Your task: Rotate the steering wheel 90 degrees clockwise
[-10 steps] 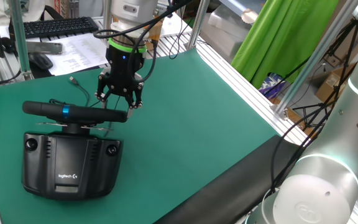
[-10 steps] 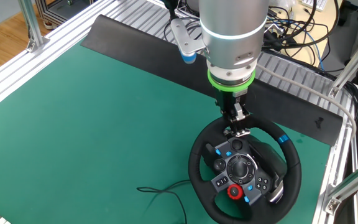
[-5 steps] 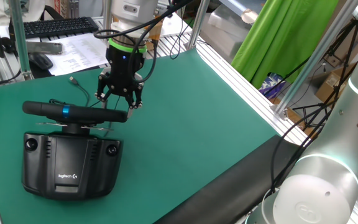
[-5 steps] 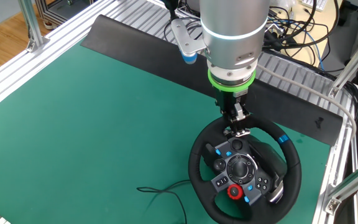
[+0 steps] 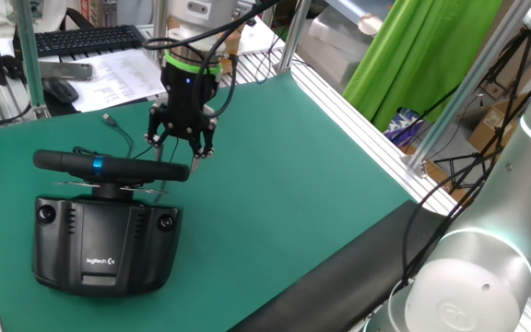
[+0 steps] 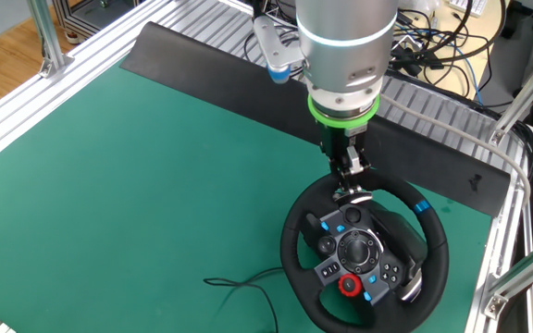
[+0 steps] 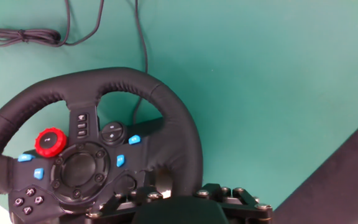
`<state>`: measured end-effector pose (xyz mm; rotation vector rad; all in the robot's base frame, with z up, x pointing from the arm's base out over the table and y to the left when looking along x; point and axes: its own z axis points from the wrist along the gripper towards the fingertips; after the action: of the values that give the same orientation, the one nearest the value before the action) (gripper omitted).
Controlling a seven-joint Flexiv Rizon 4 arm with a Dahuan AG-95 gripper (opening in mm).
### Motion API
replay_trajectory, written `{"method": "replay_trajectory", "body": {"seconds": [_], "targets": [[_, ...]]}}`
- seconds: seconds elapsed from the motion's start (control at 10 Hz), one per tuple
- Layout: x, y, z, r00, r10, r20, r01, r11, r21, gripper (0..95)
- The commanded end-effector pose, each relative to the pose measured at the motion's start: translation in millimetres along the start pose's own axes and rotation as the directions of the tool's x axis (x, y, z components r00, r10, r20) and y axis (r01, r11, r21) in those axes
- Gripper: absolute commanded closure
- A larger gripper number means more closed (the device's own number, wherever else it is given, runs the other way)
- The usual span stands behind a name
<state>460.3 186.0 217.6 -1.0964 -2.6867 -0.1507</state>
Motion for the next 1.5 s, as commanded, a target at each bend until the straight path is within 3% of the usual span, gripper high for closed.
{"method": "replay_trajectory", "body": {"seconds": [0.1, 0.2, 0.3, 0.5, 1.0, 1.5], "targets": [[-2.7, -3.7, -0.1, 1.000, -0.012, 0.007, 0.012, 0.998, -0.058, 57.0], [-5.4, -8.2, -1.0, 1.000, -0.012, -0.017, 0.009, 0.989, -0.145, 38.0], [-6.9, -12.0, -3.3, 1.000, -0.020, -0.020, 0.016, 0.988, -0.152, 38.0], [-6.5, -14.8, -5.2, 0.999, 0.012, -0.038, -0.021, 0.969, -0.248, 38.0], [-1.4, -13.5, -0.5, 0.998, 0.046, -0.031, -0.053, 0.962, -0.267, 38.0], [3.5, -12.2, 4.9, 0.995, 0.090, -0.046, -0.100, 0.949, -0.298, 38.0]]}}
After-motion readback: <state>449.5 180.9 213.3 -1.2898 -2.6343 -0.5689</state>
